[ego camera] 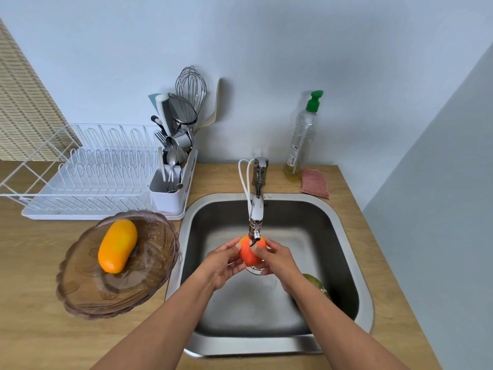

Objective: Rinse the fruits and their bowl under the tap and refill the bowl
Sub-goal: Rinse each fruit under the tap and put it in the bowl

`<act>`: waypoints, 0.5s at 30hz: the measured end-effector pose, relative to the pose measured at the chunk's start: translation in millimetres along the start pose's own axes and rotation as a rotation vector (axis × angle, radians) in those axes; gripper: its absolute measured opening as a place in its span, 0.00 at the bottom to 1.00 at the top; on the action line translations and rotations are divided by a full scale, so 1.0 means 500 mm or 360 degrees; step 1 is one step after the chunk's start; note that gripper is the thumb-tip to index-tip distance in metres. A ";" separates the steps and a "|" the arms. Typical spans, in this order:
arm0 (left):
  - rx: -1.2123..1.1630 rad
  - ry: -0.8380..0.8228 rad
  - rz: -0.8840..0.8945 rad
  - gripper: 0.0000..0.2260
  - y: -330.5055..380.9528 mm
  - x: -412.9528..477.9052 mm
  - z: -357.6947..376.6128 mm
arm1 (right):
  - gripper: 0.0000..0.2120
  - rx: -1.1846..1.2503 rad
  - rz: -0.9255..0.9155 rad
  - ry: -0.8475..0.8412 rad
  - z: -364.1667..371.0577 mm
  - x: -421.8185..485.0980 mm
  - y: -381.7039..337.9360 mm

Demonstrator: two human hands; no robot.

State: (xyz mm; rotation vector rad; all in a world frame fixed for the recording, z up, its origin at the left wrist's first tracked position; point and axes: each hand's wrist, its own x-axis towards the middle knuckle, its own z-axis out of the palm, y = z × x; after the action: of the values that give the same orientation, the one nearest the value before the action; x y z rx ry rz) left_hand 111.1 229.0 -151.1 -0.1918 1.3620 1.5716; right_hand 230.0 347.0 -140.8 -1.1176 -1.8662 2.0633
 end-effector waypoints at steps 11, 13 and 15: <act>-0.0046 -0.0005 -0.0047 0.15 -0.008 0.004 -0.003 | 0.17 -0.0042 0.0006 -0.0054 -0.006 0.001 0.008; -0.0066 0.0008 -0.0082 0.13 -0.008 0.004 -0.002 | 0.26 -0.0055 -0.0024 -0.0088 -0.011 -0.003 0.009; -0.0025 0.0013 -0.0104 0.15 -0.009 0.002 0.003 | 0.30 -0.0024 -0.0065 -0.0124 -0.011 -0.005 0.010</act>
State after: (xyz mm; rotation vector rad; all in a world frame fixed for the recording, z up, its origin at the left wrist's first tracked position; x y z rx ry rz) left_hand 114.7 230.0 -153.9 -0.2502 1.3373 1.5289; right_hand 237.3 348.9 -144.1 -1.0078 -1.9262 2.1026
